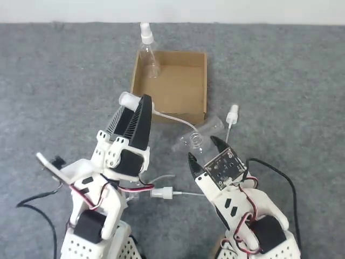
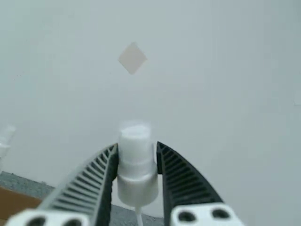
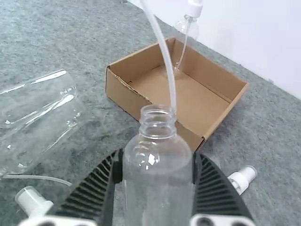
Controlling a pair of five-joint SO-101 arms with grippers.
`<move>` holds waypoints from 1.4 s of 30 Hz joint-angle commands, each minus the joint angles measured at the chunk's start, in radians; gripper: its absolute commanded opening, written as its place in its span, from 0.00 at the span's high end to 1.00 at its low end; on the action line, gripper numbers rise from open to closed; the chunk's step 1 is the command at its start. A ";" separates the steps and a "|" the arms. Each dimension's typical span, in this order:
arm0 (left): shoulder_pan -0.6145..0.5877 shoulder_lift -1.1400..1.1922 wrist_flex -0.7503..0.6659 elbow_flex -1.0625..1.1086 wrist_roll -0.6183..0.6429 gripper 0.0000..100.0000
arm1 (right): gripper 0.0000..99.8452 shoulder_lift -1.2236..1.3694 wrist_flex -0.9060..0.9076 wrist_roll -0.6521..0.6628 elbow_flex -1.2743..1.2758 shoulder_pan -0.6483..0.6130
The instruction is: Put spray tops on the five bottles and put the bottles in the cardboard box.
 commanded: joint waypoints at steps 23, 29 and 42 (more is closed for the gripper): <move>-0.003 -0.021 0.034 -0.087 -0.012 0.99 | 0.89 -0.015 -0.005 0.009 -0.012 -0.007; -0.003 -0.021 0.091 -0.087 -0.012 0.99 | 0.89 -0.015 -0.008 0.008 -0.012 -0.007; -0.002 -0.021 0.127 -0.088 -0.012 0.99 | 0.89 -0.015 -0.010 0.008 -0.012 -0.005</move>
